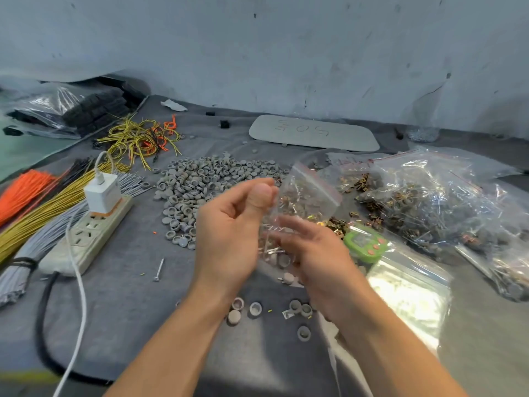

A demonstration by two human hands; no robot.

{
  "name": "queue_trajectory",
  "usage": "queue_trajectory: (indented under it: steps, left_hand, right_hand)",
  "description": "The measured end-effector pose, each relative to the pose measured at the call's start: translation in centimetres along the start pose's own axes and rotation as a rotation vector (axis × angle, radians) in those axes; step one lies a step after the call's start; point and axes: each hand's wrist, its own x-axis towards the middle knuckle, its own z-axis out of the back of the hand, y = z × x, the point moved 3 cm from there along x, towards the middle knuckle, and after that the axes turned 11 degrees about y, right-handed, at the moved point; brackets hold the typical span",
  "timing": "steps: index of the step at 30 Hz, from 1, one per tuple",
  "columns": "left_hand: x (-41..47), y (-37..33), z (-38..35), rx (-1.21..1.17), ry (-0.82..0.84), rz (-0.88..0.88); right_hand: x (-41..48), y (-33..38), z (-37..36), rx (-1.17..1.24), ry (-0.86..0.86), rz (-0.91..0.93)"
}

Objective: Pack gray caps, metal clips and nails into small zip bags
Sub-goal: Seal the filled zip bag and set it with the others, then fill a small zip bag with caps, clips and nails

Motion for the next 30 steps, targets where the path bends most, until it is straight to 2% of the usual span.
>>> queue_trajectory:
  steps: [2,4,6,9,11,13,14,17,21,23,26,27,30]
  left_hand:
    - [0.3,0.5,1.2,0.116,-0.044,0.152]
    - [-0.1,1.4,0.9,0.078,0.137,0.437]
    - [-0.8,1.8,0.2,-0.002,0.297,0.551]
    - [-0.6,2.0,-0.2,0.011,0.262,0.517]
    - [-0.2,2.2,-0.6,0.224,0.147,0.454]
    - [0.0,1.7,-1.5,0.475,0.043,0.372]
    - [0.0,1.6,-2.2,0.487,0.023,0.365]
    - [-0.1,1.8,-5.3,0.222,0.124,0.47]
    - [-0.4,1.6,-10.7,0.022,0.3,0.525]
    - [-0.1,1.3,-14.0,-0.056,0.34,0.522]
    - [0.6,1.4,-18.7,-0.312,0.397,0.499]
    - [0.8,1.7,-19.8,-0.3,0.419,0.481]
    - [0.4,2.0,-20.8,0.019,0.423,0.351]
  right_hand:
    - [-0.1,0.0,0.9,0.298,0.062,-0.099]
    - [-0.2,0.2,1.7,0.426,0.141,-0.108]
    - [-0.3,0.5,2.3,0.494,0.173,-0.103]
    - [-0.6,1.0,2.7,0.541,0.194,-0.082]
    - [-1.1,0.9,3.0,0.443,0.169,-0.057]
    - [-1.8,0.7,3.4,0.331,0.052,-0.054]
    - [-2.1,0.6,3.7,0.326,-0.006,-0.069]
    - [-3.5,0.6,5.6,0.389,-0.114,-0.136]
    - [-6.1,1.6,10.4,0.236,-0.176,-0.117]
    - [-7.1,2.6,13.0,0.321,-0.265,-0.013]
    - [-7.4,3.6,17.3,0.612,-0.494,0.23]
    - [-7.5,3.6,18.5,0.604,-0.578,0.265]
    - [-8.0,2.9,19.6,0.348,-0.722,0.221]
